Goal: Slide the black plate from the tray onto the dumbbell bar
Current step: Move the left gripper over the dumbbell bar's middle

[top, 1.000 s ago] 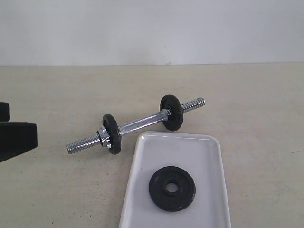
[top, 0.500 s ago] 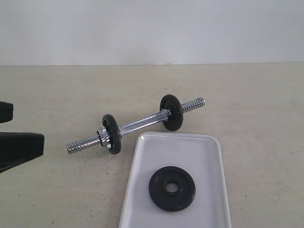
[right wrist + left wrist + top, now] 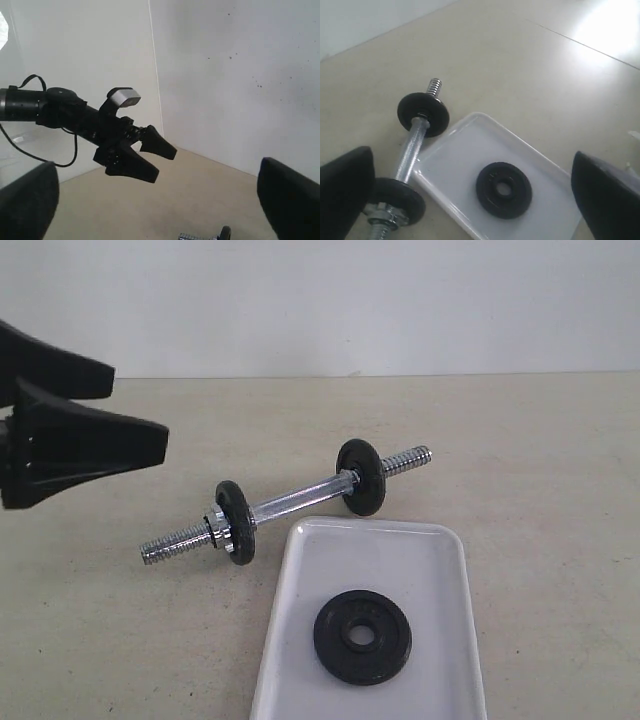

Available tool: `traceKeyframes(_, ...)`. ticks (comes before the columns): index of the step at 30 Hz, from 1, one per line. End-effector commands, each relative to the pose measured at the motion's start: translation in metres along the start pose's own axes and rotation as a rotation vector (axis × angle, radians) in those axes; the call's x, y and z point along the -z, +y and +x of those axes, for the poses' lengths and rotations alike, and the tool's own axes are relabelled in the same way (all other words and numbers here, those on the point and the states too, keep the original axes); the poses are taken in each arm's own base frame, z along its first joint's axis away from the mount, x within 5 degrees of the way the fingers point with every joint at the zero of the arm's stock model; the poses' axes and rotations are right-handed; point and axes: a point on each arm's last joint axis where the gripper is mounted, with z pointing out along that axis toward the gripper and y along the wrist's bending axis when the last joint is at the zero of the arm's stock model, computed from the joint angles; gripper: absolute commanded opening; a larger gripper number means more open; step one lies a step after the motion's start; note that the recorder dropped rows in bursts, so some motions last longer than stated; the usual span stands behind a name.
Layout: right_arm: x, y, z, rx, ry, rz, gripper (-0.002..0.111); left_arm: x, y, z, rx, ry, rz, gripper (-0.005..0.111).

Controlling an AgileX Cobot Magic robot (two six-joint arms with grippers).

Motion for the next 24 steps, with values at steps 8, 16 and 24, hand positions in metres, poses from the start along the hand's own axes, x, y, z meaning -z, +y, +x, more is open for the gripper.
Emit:
traceKeyframes(8, -0.001, 0.0, -0.001, 0.004, 0.003, 0.001, 0.105, -0.084, 0.01, -0.031, -0.256, 0.142, -0.069, 0.1)
traceKeyframes(16, -0.001, 0.0, -0.001, 0.004, 0.006, -0.004, 0.105, -0.16, 0.036, -0.024, -0.172, 0.196, -0.134, 0.099)
traceKeyframes(24, -0.001, 0.0, -0.001, 0.004, 0.008, -0.007, 0.105, -0.214, 0.061, -0.001, -0.132, 0.276, -0.119, 0.099)
